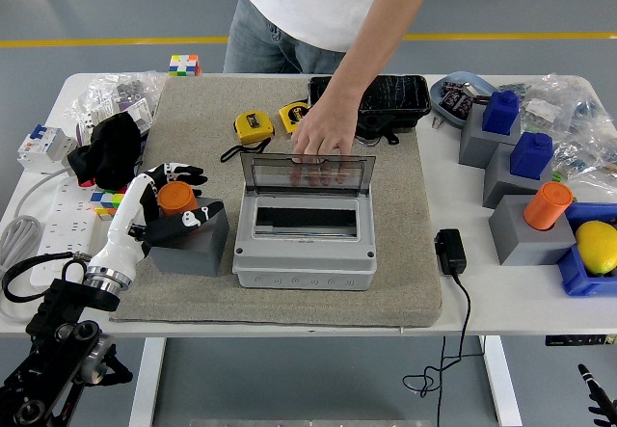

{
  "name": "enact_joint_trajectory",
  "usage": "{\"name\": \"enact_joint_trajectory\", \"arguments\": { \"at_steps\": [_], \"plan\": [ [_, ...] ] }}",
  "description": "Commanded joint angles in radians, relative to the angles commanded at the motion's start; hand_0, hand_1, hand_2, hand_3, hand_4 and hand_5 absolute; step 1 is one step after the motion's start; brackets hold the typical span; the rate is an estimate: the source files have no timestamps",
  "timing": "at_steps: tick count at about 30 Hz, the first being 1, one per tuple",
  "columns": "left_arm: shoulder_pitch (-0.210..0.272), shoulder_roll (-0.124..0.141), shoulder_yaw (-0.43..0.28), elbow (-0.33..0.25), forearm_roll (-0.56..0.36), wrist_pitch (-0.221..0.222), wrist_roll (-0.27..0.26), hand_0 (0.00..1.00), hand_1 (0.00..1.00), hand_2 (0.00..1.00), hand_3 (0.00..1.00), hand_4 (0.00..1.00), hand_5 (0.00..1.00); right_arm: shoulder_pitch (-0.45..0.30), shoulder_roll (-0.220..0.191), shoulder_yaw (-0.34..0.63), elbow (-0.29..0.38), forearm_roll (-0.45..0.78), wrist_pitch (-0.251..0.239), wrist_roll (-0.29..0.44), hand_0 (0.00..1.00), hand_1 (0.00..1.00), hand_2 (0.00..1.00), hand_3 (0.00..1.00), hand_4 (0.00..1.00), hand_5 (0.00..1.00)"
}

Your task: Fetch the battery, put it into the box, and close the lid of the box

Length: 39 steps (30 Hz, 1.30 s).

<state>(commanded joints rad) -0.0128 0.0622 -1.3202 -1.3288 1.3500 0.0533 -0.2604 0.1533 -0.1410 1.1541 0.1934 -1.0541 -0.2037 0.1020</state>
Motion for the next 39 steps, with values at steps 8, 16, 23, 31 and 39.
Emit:
{"name": "enact_joint_trajectory", "arguments": {
  "at_steps": [8, 16, 23, 31, 39],
  "plan": [
    [0.001, 0.000, 0.011, 0.002, -0.002, 0.009, -0.002, 0.284, 0.425, 0.349, 0.324, 0.998, 0.055, 0.000, 0.001, -0.002, 0.000, 0.000, 0.000, -0.001, 0.819, 0.810, 0.775, 0.810, 0.998, 0.998],
    [0.001, -0.001, 0.020, 0.003, -0.001, 0.018, -0.003, 0.276, 0.385, 0.332, 0.299, 0.998, 0.055, -0.002, 0.000, -0.002, -0.001, 0.000, 0.000, -0.001, 0.819, 0.811, 0.775, 0.810, 0.998, 0.998],
    [-0.002, -0.002, 0.025, 0.003, 0.003, 0.030, -0.001, 0.248, 0.285, 0.263, 0.239, 0.998, 0.047, -0.001, 0.001, 0.002, -0.001, -0.002, 0.000, -0.001, 0.819, 0.811, 0.775, 0.809, 0.998, 0.998],
    [-0.005, -0.003, 0.036, 0.001, 0.009, 0.063, -0.001, 0.164, 0.102, 0.136, 0.135, 0.998, 0.030, 0.000, 0.000, 0.005, -0.001, -0.003, 0.000, 0.000, 0.818, 0.811, 0.776, 0.809, 0.998, 0.998],
    [-0.008, -0.004, 0.040, -0.003, 0.002, 0.083, -0.003, 0.134, 0.065, 0.105, 0.092, 0.998, 0.040, 0.000, 0.002, 0.006, -0.001, -0.004, 0.000, -0.001, 0.819, 0.811, 0.776, 0.809, 0.998, 0.998]
  ]
}}
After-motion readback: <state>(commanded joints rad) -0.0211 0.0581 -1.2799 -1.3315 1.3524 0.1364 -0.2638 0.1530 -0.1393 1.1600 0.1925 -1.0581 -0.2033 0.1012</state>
